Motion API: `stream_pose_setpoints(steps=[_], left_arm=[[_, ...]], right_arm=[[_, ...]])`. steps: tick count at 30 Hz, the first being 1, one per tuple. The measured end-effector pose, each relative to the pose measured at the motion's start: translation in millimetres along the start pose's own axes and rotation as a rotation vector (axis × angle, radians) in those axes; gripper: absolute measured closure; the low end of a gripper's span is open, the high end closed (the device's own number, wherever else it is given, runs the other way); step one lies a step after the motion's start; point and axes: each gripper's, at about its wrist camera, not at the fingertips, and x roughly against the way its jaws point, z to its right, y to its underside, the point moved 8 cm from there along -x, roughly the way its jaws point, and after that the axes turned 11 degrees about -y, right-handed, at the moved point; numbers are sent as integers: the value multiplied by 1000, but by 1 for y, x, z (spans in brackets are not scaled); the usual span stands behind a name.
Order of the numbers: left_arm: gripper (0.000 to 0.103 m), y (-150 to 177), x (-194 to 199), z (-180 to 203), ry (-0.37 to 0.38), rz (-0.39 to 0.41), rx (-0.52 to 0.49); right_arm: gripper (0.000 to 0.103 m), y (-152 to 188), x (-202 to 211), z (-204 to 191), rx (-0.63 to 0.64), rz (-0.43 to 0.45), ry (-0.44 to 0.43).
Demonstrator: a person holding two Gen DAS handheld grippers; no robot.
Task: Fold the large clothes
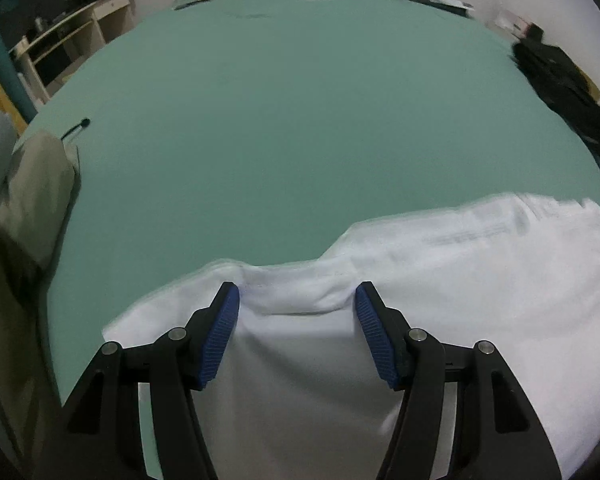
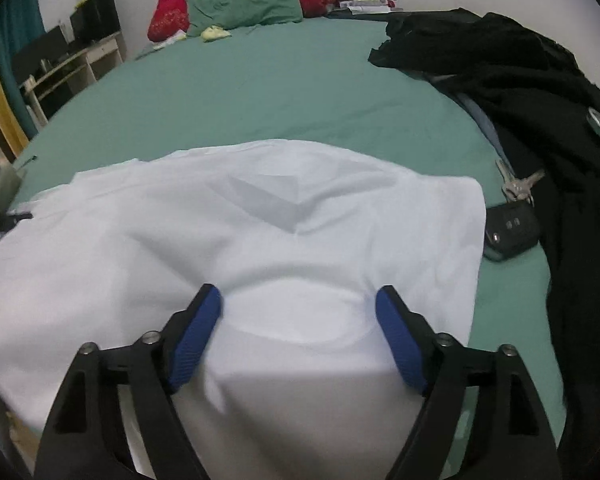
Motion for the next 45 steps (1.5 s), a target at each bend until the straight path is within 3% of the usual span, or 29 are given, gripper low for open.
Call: stream_pose_setpoints(steps=[5,9,16,20,26,32,38,41,45], left_arm=[[39,-15,5,-38,-83,28,134],[39,-4,39,-36,-16,59,158],[39,33,117,28,134,134,42],[39,60,144,62,218,114,15],[39,83,151,106,210,75,-45],[39,87,142,117,176,58,-66],[39,84,134,127,182,69,-69],[39,95,112,135,194,5,-81],[39,95,110,136,165,64,-60]], right_arm=[[18,0,-1,4,-18,-5,3],[18,1,2,4,-22,-1,-2],[18,3,14,5,-49,19,-36],[18,6,30,14,-108,54,-76],[18,13,62,47,-257,124,-113],[17,26,62,57,-423,109,-313],[9,24,49,24,-404,56,-441],[8,22,37,-3,-427,25,-556],[8,17,26,-33,-406,-5,-637]])
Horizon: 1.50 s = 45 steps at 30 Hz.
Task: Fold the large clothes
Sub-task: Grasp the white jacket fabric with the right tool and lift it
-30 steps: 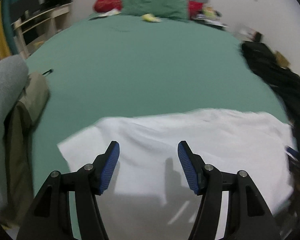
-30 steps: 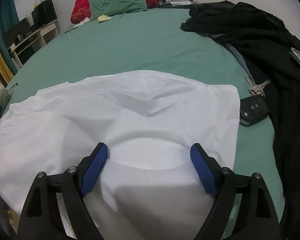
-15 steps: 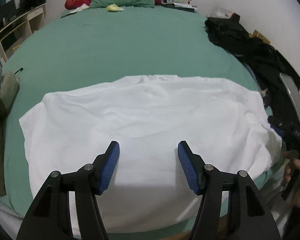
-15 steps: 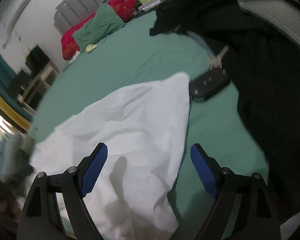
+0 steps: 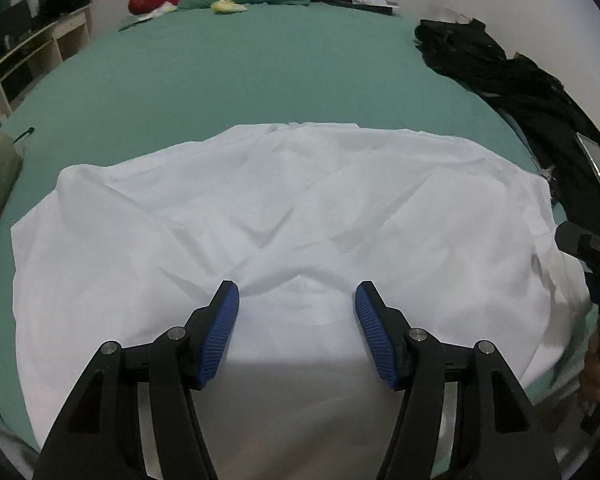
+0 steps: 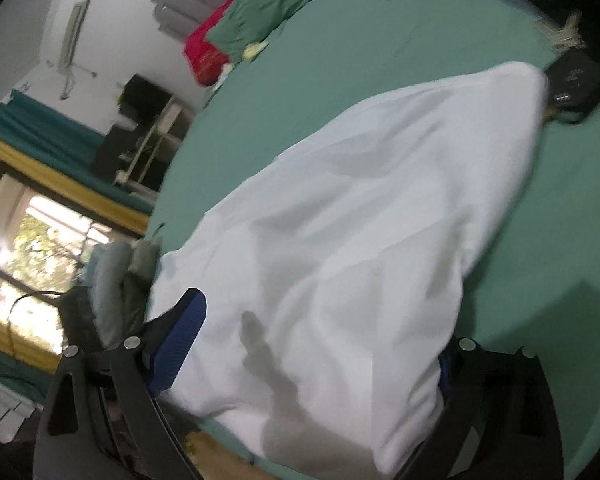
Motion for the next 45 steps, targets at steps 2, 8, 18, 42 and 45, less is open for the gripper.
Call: stream_pose_setpoints(steps=[2,8,18,42,45], left_arm=[[39,1,-1,1,-7,6,-2],[39,3,-2,0,24,22,10],[39,2,-1,0,57,55,-27],[39,26,42,-193,201,78,240],[39,32,38,-225,182,67,329]], right_arm=[[10,2,-11,-7,-8,-11,-38],[60,5,-35,-8,12,-26,13],[76,-9,-31,-52,87,50,-12],[73,16,-143,-191,527,-157,332],[71,33,-173,-207,588,-230,328]])
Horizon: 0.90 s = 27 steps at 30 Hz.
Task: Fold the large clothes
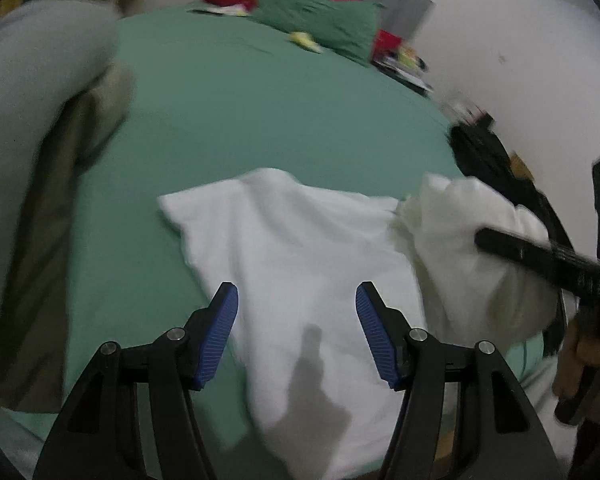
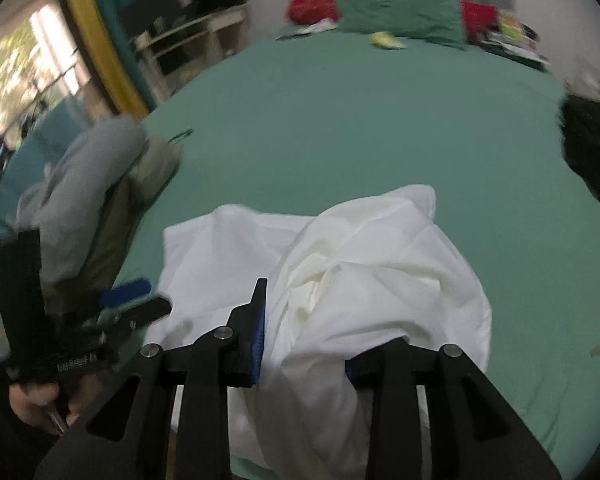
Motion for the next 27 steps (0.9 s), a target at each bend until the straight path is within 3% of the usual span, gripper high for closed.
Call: stream_pose_setpoints(steps=[4,8,9,13,17,20,22,25,27], left_arm=[[39,-1,-6,-17,-22,-20,55],[39,9,-16,-49,-105,-69,84],[39,9,-14,-55,-103,-66,100],[39,5,0,-61,-83,-14,133],[39,-7,15,-42,-38,72,107],[38,-21,30,-22,-8,152,79],[38,-25,28,-3,22,162,22],[38,-18,9,23,42,90,-69],[38,-4,-9,31,29,6,-116]], right_arm=[[67,6,-30,-32,26,-69,-81],[45,11,-50,-75,49,-104,-273],[44,12,-52,-84,61,-105,-312],[41,6,-33,-87,81,-53,-262],[31,-10,22,-86,109,69,-304],[28,-13,46,-62,113,116,-227],[28,-5,52,-28,57,129,-161],[28,24,43,38,-147,93,-84],[28,50,33,72,-280,74,-108]])
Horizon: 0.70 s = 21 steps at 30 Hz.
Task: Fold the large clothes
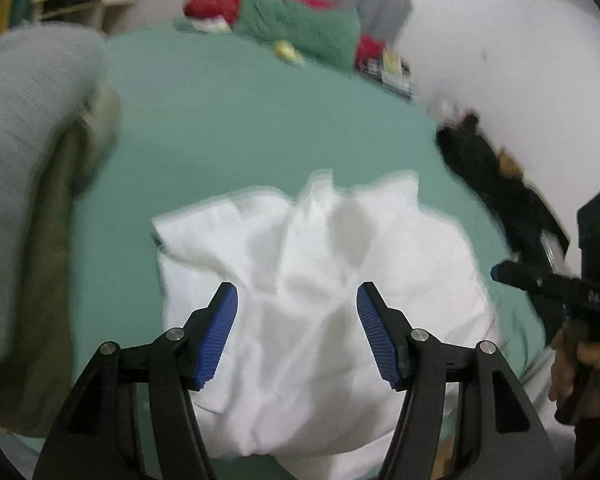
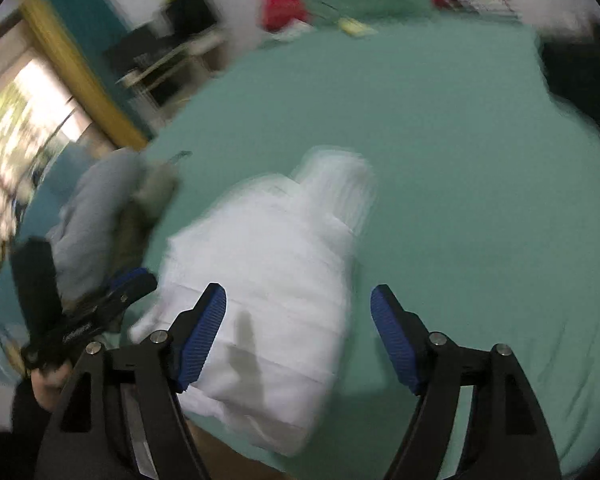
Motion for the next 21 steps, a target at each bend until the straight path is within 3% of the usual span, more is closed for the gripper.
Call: stream_pose_setpoints(steps=[2,4,6,7,8,10,11,14,16,18,19,21], left_arm=[[38,19,-21,4,-14,-104,-17],[38,25,-24,2,-18,-118,-4],[54,24,-20,4,-2,-119,16],[73,29,-17,3,-1,-123,15],[82,32,-16,5,5,-132,13],[83,45,-12,9,19,-157,4],[83,50,-9,12,18,-165,-2],[82,66,9,20,26,-199,-20],[82,77,20,22,38,-219,-24],[68,83,24,28,64,-247,-34],[55,84,25,31,52,-254,-50],[47,81,26,39,23,-245,-79]], right_arm=[[28,17,-7,23,-122,3,-95],[28,30,-14,29,-202,19,-181],[28,41,-24,31,-265,36,-269],[28,45,-30,27,-286,28,-313],[32,50,-38,21,-298,12,-364],[49,62,-48,2,-274,-11,-422],[66,64,-54,-2,-246,-15,-403],[76,64,-52,-1,-205,-32,-377],[77,61,-37,4,-139,-40,-331],[78,57,-22,10,-74,-51,-266],[78,56,-16,14,-42,-55,-226],[78,54,2,31,7,-58,-155]])
